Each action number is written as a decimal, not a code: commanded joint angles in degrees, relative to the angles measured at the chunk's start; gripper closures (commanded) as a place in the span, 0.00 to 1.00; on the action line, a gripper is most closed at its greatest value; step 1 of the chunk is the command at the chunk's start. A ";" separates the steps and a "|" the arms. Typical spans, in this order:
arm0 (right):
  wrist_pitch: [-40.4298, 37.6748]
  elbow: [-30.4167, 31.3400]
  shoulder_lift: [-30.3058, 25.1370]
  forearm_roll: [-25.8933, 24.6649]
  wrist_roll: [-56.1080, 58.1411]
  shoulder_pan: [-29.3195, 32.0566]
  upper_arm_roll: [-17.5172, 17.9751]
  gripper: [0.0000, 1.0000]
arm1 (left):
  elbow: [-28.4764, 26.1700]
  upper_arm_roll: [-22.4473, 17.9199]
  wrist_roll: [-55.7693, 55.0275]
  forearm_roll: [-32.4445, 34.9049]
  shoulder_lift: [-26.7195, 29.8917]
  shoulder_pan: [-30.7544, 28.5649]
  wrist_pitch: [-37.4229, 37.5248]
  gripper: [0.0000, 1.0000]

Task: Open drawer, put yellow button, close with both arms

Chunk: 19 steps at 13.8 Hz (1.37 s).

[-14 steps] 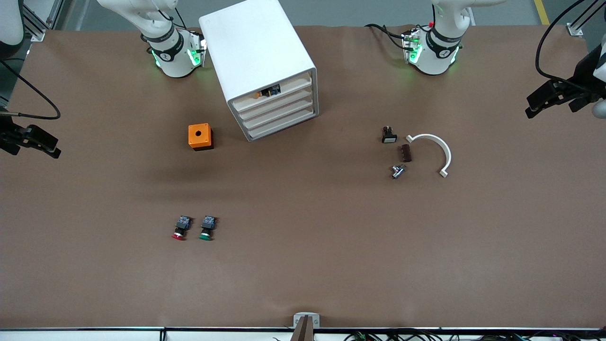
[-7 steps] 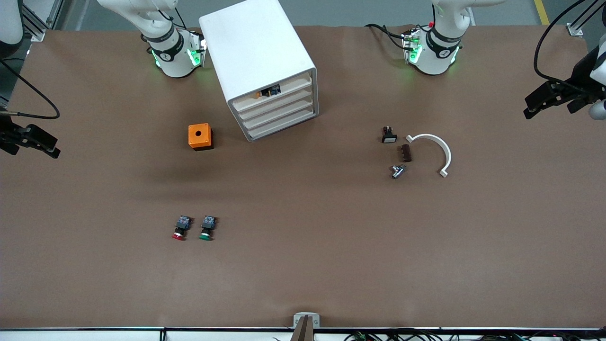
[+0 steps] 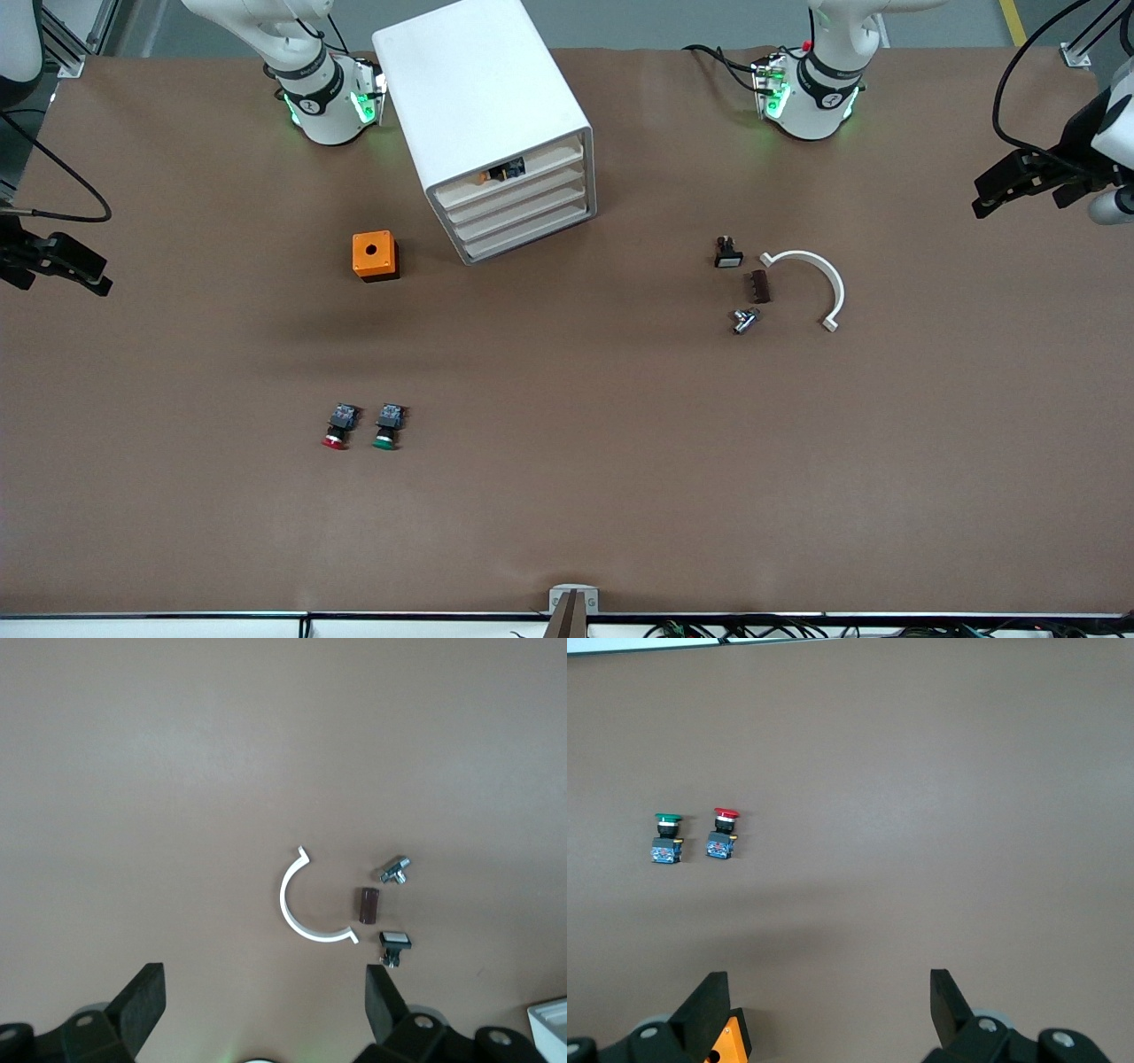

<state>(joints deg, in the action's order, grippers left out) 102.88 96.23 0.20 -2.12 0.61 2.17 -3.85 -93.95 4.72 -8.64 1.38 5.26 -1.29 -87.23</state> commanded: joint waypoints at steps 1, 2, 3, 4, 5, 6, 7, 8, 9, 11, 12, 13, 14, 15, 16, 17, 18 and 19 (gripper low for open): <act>-0.13 0.19 -0.99 0.18 0.71 -0.06 -0.10 0.00 | -2.20 1.70 1.35 -0.68 2.21 -0.55 0.83 0.01; -0.13 0.19 -0.99 0.18 0.71 -0.06 -0.10 0.00 | -2.02 1.70 1.35 -0.68 2.13 -0.73 0.83 0.01; -0.13 0.19 -0.99 0.18 0.71 -0.15 -0.10 0.00 | -1.67 1.61 1.35 -0.59 1.60 -0.73 0.83 0.01; -0.13 0.19 -0.99 0.18 0.71 -0.15 -0.10 0.00 | -0.71 1.61 1.43 -0.59 1.42 -0.73 0.83 0.01; -0.13 0.19 -0.99 0.18 0.71 -0.06 -0.10 0.00 | -0.27 1.70 1.43 -0.59 1.07 -0.82 0.83 0.01; -0.13 0.19 -0.99 0.18 0.71 -0.15 -0.10 0.00 | 0.61 1.61 1.43 -0.59 0.20 -0.82 0.83 0.01; -0.13 0.19 -0.99 0.18 0.71 -0.15 -0.10 0.00 | 1.75 1.61 1.35 -0.50 -0.51 -0.82 0.83 0.01; -0.13 0.19 -0.99 0.18 0.79 -0.06 -0.10 0.00 | 2.45 1.61 1.26 -0.50 -1.03 -0.91 0.83 0.01; -0.13 0.19 -0.99 0.18 0.79 -0.06 -0.10 0.00 | 2.55 1.61 1.26 -0.24 -1.21 -0.91 0.83 0.01; -0.22 0.19 -0.99 0.18 0.79 -0.15 -0.19 0.00 | 2.90 1.61 1.26 0.20 -1.39 -0.73 0.83 0.01; -0.22 0.19 -0.99 0.18 0.79 -0.15 -0.19 0.00 | 2.81 1.61 1.17 0.20 -1.48 -0.47 0.83 0.01; -0.22 0.19 -0.99 0.18 0.79 -0.15 -0.19 0.00 | 2.81 1.70 1.17 0.29 -1.48 -0.38 0.83 0.01; -0.22 0.19 -1.08 0.18 0.79 -0.15 -0.19 0.00 | 2.81 1.79 1.17 0.12 -1.48 -0.29 1.01 0.01; -0.22 0.19 -1.08 0.18 0.79 -0.24 -0.19 0.00 | 2.81 1.79 1.17 0.20 -1.57 -0.29 1.79 0.01; -0.22 0.19 -1.08 0.18 0.79 -0.24 -0.19 0.00 | 2.81 1.79 1.26 0.20 -1.74 -0.29 1.97 0.01; -0.22 0.19 -0.99 0.18 0.79 -0.24 -0.19 0.00 | 2.81 1.79 1.26 0.12 -1.74 -0.29 2.15 0.01; -0.22 0.19 -0.99 0.18 0.79 -0.24 -0.19 0.00 | 2.81 1.79 1.35 0.11 -1.74 -0.29 2.15 0.01; -0.22 0.19 -0.99 0.18 0.79 -0.24 -0.19 0.00 | 2.81 1.79 1.43 0.20 -1.74 -0.38 2.15 0.01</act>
<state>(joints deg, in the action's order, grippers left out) 102.88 96.22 0.20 -2.11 0.67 2.17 -3.85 -92.53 6.20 -8.63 1.37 4.05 -1.38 -86.32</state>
